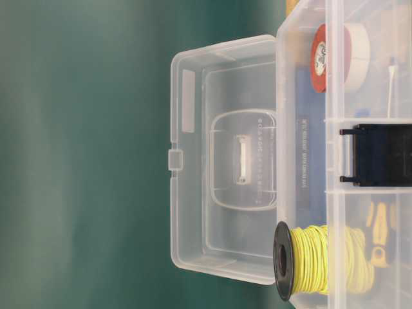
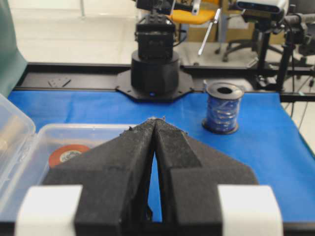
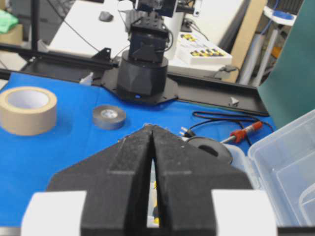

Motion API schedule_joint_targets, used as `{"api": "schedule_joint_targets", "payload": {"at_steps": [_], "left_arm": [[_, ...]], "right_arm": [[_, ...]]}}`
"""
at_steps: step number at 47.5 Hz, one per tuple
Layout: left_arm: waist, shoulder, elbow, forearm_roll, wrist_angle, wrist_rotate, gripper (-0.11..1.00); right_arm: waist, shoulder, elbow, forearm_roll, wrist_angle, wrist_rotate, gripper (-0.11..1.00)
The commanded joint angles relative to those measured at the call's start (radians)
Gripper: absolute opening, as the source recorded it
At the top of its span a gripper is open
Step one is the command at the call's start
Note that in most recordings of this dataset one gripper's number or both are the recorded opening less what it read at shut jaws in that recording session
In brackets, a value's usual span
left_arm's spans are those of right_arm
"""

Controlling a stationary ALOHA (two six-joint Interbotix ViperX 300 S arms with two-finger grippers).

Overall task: Pick the nipper from the toolbox among several items.
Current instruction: 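Move the right gripper over the toolbox toward the blue-handled pliers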

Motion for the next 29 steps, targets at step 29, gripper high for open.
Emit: {"api": "schedule_joint_targets", "payload": {"at_steps": [29], "left_arm": [[-0.006, 0.014, -0.015, -0.034, 0.011, -0.009, 0.0]], "right_arm": [[-0.233, 0.554, -0.54, -0.009, 0.606, 0.032, 0.0]]}}
